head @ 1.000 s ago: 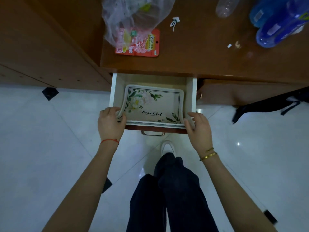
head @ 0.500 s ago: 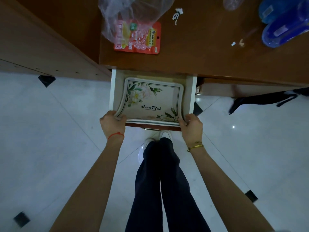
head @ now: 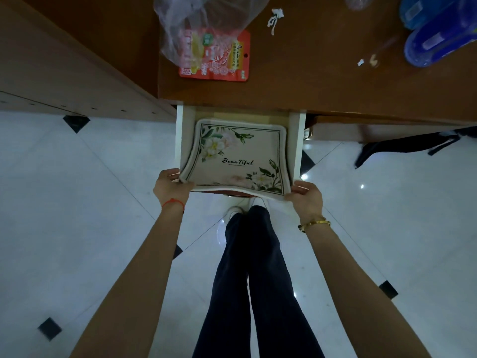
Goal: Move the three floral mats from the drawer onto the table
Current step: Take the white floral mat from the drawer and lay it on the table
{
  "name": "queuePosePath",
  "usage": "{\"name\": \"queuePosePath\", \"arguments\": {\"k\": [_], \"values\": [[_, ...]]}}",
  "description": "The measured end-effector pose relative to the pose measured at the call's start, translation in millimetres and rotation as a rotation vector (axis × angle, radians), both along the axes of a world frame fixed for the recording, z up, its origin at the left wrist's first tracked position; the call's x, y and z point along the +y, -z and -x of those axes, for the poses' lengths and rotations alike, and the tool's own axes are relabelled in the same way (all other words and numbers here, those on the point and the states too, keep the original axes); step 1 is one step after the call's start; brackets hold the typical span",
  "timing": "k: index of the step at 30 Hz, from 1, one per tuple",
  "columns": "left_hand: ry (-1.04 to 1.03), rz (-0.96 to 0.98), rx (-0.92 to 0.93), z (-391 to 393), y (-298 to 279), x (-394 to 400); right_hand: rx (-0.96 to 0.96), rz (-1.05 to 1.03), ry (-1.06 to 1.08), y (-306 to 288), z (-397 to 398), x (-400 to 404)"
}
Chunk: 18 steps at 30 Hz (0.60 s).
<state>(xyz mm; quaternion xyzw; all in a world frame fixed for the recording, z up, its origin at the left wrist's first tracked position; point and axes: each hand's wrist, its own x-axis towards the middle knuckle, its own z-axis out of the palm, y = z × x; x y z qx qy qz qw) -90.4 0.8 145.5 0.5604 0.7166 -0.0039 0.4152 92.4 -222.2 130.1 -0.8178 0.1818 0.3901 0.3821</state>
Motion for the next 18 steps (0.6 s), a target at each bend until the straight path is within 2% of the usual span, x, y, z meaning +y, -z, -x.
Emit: {"name": "queuePosePath", "arguments": {"k": [4, 10, 15, 18], "values": [[-0.063, 0.101, -0.106, 23, -15, -12, 0.045, -0.086, 0.01, -15, 15, -16], [0.057, 0.215, -0.179, 53, -31, -37, -0.003, -0.061, -0.2, -33, 42, -42], [0.167, 0.371, -0.209, 65, -29, -43, -0.056, -0.072, -0.249, -32, 46, -45], [0.165, 0.429, -0.211, 63, -23, -42, -0.062, -0.122, -0.243, -29, 42, -40]]}}
